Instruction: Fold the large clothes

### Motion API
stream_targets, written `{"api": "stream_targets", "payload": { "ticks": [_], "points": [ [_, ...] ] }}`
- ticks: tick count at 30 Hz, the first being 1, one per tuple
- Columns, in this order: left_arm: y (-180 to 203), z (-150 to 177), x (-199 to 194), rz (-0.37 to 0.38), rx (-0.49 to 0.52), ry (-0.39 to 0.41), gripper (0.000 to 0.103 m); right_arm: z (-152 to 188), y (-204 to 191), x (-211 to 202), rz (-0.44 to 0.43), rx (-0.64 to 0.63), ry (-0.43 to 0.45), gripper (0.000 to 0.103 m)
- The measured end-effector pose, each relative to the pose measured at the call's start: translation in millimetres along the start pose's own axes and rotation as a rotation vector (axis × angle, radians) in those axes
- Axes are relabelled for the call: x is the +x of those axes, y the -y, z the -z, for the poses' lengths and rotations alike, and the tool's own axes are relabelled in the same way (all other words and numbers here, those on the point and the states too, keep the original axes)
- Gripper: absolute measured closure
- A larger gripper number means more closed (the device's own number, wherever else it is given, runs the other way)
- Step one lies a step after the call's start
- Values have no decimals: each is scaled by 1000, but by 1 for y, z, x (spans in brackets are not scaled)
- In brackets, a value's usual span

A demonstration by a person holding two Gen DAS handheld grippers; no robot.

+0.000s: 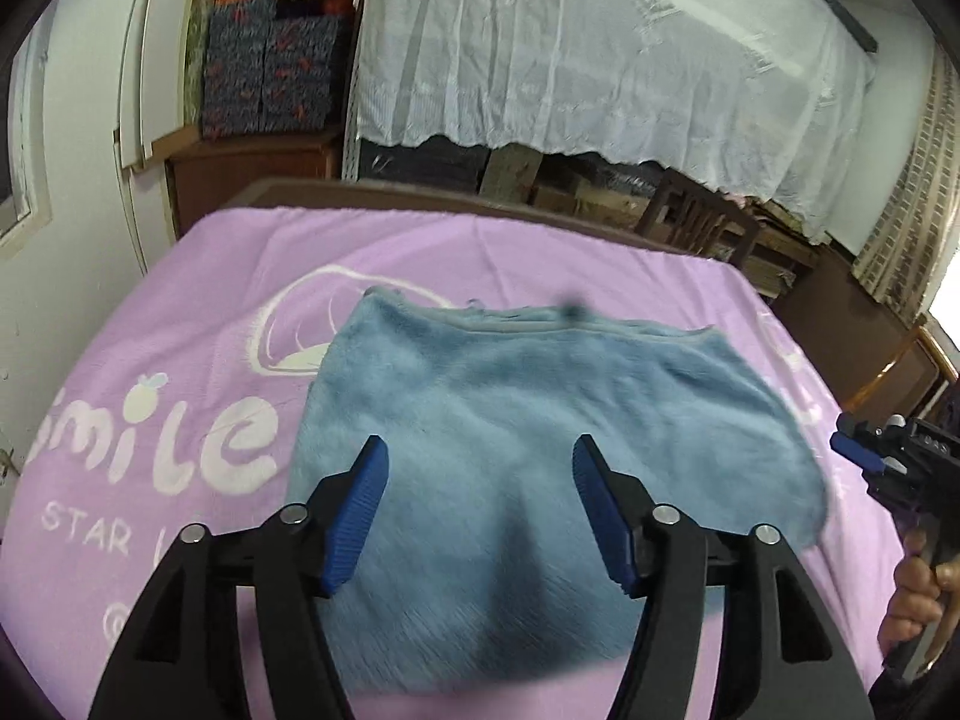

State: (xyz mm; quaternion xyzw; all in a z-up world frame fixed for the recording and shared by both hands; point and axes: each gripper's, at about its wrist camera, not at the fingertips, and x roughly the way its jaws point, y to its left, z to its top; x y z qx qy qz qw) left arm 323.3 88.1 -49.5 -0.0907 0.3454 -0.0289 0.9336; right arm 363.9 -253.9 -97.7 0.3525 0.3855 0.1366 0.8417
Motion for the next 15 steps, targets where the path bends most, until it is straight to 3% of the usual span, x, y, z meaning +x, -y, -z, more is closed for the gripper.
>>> {"api": "stream_targets", "payload": {
  "ticks": [5,10,15],
  "points": [
    [33,5,-5,-2,41,0,34,37,-19,-34,-93,-29,40,71],
    [57,18,13,-8,67,-34,34,67,-41,-14,-105,-86,-52,71],
    [63,34,45,-55,98,-90,34,72,-37,-12,-110,-59,-63,71]
  ]
}}
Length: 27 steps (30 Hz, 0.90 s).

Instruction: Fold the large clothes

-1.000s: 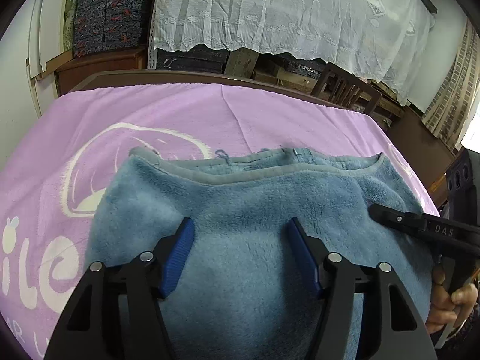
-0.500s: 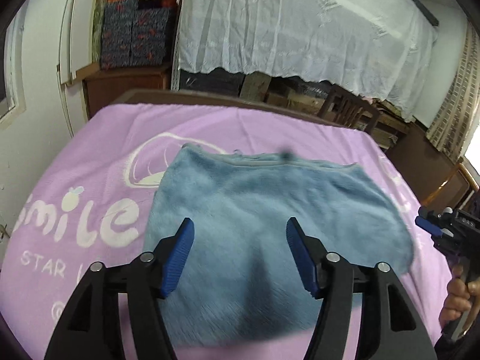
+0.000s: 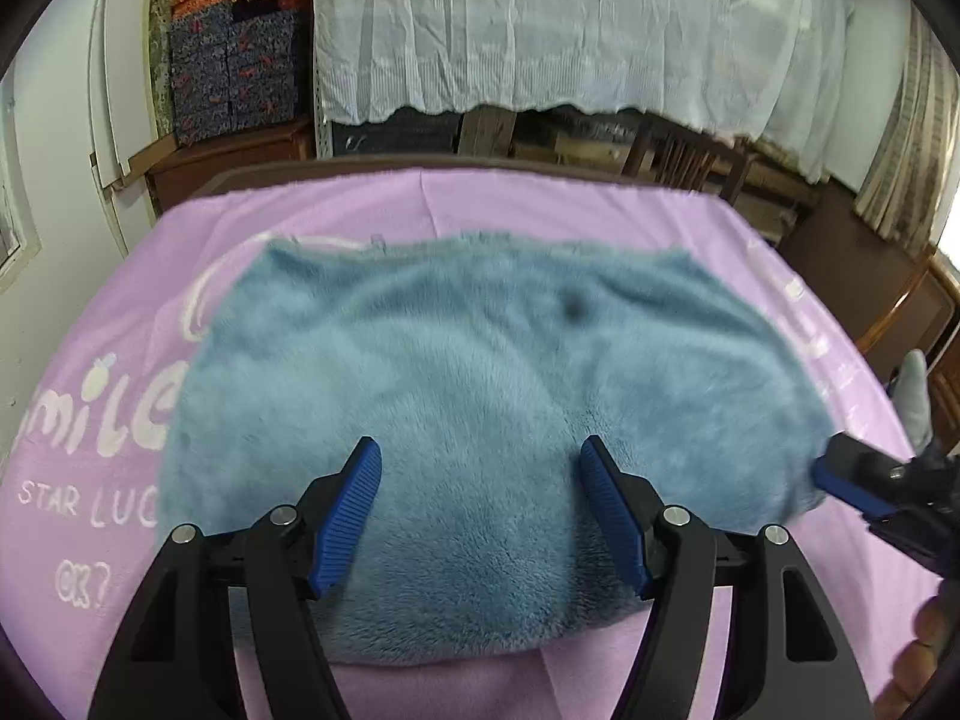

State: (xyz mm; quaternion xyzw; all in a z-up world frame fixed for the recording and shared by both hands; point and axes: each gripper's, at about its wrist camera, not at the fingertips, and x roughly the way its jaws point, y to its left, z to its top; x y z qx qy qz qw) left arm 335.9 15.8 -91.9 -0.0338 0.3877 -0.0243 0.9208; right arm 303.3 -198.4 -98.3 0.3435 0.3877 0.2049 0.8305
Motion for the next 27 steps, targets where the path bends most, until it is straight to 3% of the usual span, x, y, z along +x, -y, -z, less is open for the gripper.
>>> {"api": "stream_targets", "payload": {
  "ticks": [6,10,15,20,27],
  "points": [
    [12,16,11,-81,92,21,31,4,16,11,11,54,-38,72],
    [6,15,13,-50,63,11,31,8,22,9,6,80,-45,71],
    [6,15,12,-47,57,12,31,24,22,-1,20,87,-47,47],
    [4,14,12,-43,55,13,31,35,25,-1,36,112,-56,38],
    [5,14,11,-45,57,14,30,34,39,4,68,193,-16,37]
  ]
}}
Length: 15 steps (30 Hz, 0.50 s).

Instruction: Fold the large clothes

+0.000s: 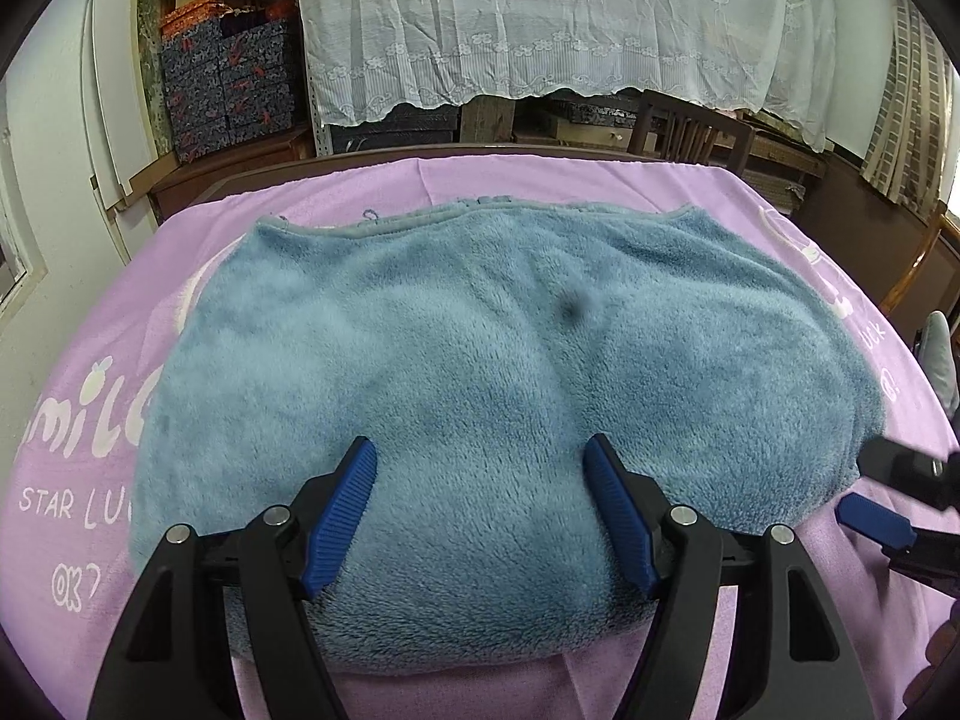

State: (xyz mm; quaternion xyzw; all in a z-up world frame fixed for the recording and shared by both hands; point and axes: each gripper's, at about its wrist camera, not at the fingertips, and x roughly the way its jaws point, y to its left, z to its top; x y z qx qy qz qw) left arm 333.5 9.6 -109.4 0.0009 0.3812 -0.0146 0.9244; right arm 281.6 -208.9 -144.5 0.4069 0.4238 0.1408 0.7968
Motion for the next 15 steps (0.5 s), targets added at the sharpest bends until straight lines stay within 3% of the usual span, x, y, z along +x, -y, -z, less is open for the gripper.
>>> {"api": "stream_targets", "payload": {
  "ticks": [7,11,15],
  "points": [
    [1,0,0,0,0,0,30,-15,-15,24,43,118,27,32],
    [1,0,0,-1,0,0,30,-23,-17,33,49,133,114,32],
    [0,0,-1,0,-1,1,30,-21,-10,31,38,123,135,43]
  ]
}}
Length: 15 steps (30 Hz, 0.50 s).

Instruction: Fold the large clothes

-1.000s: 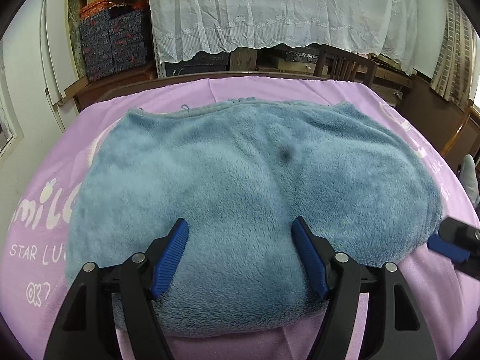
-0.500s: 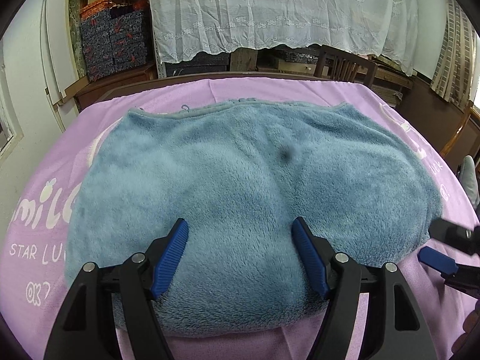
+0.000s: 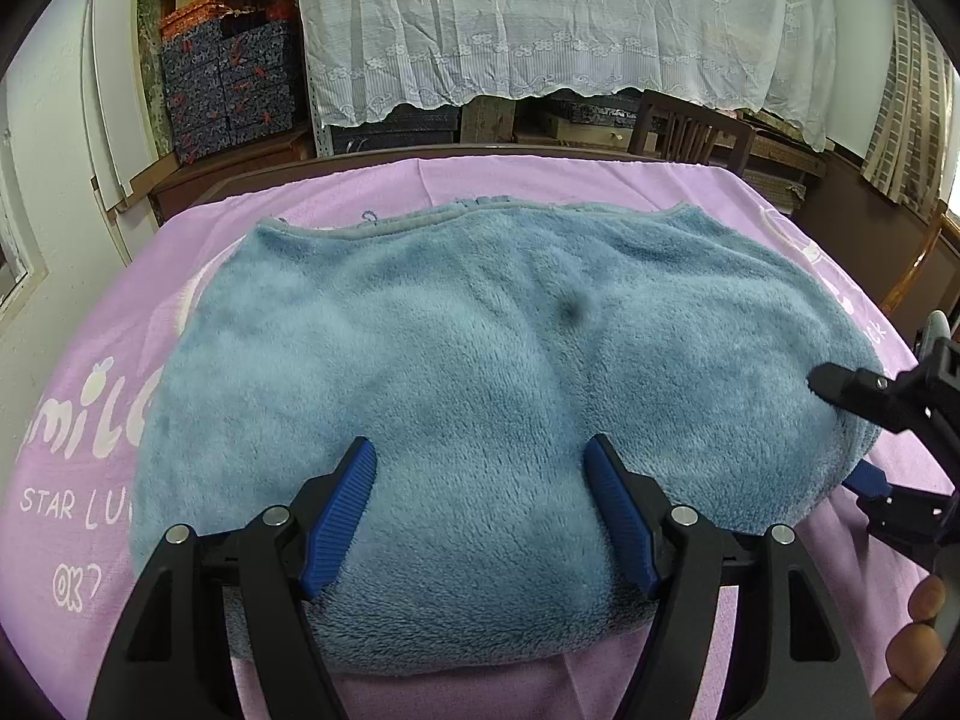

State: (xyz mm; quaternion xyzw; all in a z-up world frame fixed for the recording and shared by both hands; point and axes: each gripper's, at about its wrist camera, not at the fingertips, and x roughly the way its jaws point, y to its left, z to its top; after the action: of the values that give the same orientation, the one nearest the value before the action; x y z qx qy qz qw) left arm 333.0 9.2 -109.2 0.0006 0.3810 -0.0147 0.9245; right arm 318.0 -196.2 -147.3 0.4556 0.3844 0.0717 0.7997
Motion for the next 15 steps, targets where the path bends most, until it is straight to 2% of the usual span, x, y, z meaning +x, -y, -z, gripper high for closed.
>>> {"api": "stream_targets", "payload": {
  "ticks": [9,13,15],
  "points": [
    [-17,-10,-15,81,-100,23,31,-1,7,-5,-26,36,9,46],
    [-39,-19,-27,51,-165,75,31,-11,11,-3,-39,27,14,46],
    [-50,-21,-20,58,-203,49,31,-15,11,-2,-50,31,22,46]
  ]
}}
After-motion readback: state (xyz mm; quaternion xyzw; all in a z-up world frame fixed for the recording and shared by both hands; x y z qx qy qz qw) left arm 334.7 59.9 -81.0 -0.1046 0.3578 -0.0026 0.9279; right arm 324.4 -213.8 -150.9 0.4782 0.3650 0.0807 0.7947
